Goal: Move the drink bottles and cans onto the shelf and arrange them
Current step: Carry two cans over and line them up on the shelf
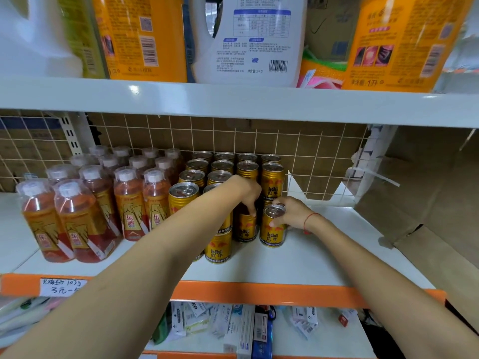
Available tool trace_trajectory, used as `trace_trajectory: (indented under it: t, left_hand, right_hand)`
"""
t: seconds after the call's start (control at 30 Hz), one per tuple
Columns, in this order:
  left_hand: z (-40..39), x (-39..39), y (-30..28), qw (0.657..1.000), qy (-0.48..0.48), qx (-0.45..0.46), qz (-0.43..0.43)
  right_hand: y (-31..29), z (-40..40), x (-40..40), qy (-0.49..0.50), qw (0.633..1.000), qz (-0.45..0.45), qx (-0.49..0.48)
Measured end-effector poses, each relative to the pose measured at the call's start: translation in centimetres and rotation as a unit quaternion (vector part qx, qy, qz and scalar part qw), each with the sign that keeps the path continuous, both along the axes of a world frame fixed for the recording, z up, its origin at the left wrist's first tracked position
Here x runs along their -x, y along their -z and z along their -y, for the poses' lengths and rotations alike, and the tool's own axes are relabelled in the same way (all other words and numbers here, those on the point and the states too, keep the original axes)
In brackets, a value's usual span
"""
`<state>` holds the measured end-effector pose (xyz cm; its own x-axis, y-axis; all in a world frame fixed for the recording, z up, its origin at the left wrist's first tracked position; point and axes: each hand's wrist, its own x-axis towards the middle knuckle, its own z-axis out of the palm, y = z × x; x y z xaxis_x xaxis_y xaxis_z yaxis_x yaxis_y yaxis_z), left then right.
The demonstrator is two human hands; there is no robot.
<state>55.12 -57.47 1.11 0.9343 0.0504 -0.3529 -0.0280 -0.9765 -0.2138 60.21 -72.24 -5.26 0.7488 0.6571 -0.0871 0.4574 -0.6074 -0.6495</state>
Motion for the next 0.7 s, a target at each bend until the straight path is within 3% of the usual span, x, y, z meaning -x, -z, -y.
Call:
trace_trajectory:
  t: [0.7]
  left_hand:
    - [0.1,0.04,0.06,1.0,0.001,-0.005,-0.005]
  right_hand:
    - [0.92,-0.56,-0.2,0.007,0.998,0.019,-0.063]
